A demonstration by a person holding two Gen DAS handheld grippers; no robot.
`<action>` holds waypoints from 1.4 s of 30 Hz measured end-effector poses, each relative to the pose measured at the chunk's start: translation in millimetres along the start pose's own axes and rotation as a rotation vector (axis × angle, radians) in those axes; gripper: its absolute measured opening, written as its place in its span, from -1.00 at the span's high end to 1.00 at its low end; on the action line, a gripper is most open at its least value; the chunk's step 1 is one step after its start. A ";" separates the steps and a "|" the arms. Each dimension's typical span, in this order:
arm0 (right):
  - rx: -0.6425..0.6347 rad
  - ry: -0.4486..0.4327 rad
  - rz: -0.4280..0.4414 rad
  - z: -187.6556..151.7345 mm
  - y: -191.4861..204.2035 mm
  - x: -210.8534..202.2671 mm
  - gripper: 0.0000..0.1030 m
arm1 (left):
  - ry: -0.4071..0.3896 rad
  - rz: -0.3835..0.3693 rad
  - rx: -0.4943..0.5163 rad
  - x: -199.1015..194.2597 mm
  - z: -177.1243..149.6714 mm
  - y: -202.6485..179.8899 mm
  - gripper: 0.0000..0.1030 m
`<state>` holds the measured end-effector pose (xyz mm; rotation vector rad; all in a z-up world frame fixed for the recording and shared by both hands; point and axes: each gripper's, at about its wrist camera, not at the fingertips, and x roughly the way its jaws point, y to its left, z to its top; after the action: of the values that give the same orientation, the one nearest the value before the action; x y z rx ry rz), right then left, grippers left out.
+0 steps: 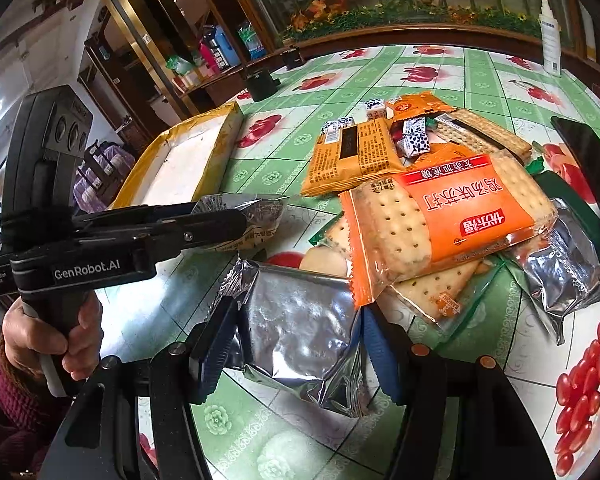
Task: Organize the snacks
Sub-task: 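Lift both held packs and carry them over the yellow-rimmed tray, then lower both packs into the tray and open both tools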
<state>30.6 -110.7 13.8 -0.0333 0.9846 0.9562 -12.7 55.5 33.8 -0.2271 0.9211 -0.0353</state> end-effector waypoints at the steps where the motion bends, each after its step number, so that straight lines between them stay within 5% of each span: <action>1: 0.001 0.001 0.002 -0.1 -0.2 0.1 -0.30 | -0.003 0.003 0.007 -0.7 -1.4 -1.1 0.05; 12: 0.074 -0.005 0.045 -4.6 -14.4 -7.3 -0.30 | -0.029 -0.076 -0.057 -21.7 -0.4 15.3 0.05; 21: 0.057 -0.022 0.081 15.6 7.8 -16.8 -0.29 | -0.126 -0.100 -0.102 -66.4 7.0 35.6 0.05; 32: 0.041 -0.003 0.116 83.3 62.7 2.8 -0.30 | -0.218 0.037 -0.231 -101.5 14.2 117.0 0.05; 42: 0.030 0.029 0.096 171.3 111.6 83.0 -0.30 | -0.205 0.187 -0.353 -76.1 23.6 202.0 0.05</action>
<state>87.2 85.7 96.9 0.0257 1.0352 1.0309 -53.6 266.5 64.9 -0.4616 0.7362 0.3206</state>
